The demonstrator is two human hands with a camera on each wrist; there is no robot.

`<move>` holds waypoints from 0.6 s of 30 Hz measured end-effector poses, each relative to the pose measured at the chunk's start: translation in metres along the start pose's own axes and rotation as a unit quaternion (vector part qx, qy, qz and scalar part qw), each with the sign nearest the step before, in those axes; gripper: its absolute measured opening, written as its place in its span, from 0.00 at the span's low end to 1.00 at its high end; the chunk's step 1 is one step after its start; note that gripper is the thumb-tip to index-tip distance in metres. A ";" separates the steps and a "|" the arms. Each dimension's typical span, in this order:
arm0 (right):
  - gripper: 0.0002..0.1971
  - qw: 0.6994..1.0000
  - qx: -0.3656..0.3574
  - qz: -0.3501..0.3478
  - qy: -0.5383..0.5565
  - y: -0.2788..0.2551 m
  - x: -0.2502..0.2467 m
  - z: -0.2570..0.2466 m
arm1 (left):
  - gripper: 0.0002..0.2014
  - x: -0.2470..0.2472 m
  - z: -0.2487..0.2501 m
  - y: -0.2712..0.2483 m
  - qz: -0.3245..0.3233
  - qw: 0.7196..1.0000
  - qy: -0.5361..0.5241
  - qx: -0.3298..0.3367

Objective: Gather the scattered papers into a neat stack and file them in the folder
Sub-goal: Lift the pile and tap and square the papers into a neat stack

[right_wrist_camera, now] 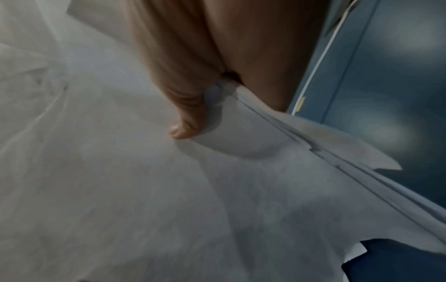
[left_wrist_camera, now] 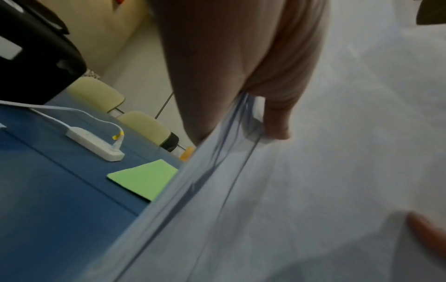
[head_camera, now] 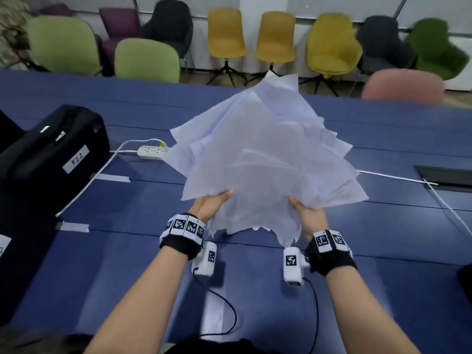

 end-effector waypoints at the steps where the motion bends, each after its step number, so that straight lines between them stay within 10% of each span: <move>1: 0.19 1.000 -0.013 0.001 0.011 0.001 0.002 -0.010 | 0.30 0.000 0.004 -0.001 0.004 1.000 0.002 0.001; 13: 0.30 0.997 -0.032 -0.064 -0.034 0.017 0.005 -0.014 | 0.25 -0.028 -0.021 0.008 -0.002 1.000 -0.004 -0.024; 18: 0.17 0.994 -0.099 -0.037 -0.025 0.019 0.024 -0.042 | 0.31 -0.020 -0.002 0.006 0.006 0.999 0.036 -0.003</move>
Point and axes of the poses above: each hand's wrist, its own y-axis towards the middle knuckle, its own x-axis out of the palm, z = x × y, the point moved 10 cm from there along y, towards the middle knuckle
